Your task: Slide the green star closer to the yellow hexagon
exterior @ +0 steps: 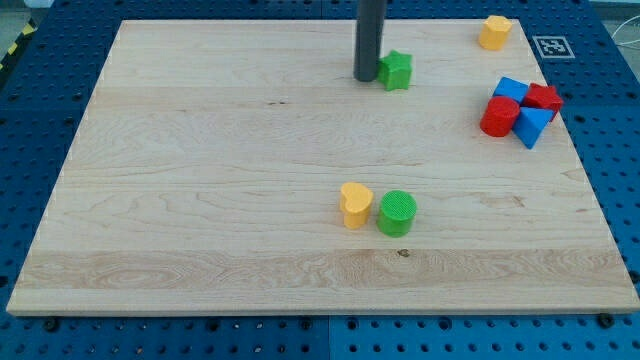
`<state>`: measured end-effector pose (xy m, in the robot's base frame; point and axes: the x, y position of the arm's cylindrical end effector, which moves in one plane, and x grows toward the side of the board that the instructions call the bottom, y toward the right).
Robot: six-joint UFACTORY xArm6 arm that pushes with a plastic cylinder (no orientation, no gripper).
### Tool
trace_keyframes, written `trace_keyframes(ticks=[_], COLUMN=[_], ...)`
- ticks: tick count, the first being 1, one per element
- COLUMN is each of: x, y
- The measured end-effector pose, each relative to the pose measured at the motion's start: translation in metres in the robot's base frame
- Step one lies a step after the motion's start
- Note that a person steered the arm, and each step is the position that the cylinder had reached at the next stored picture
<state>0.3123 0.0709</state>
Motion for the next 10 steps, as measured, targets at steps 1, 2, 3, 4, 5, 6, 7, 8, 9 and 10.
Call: trace_keyframes(ticks=[1,2,3,4,5,6,7,8,9,10], x=[0.0,0.0,-0.004,-0.005,0.024,0.03,0.017,-0.009,-0.021,-0.016], y=[0.035,0.059,0.082,0.091,0.09,0.098,0.115,0.132,0.141,0.139])
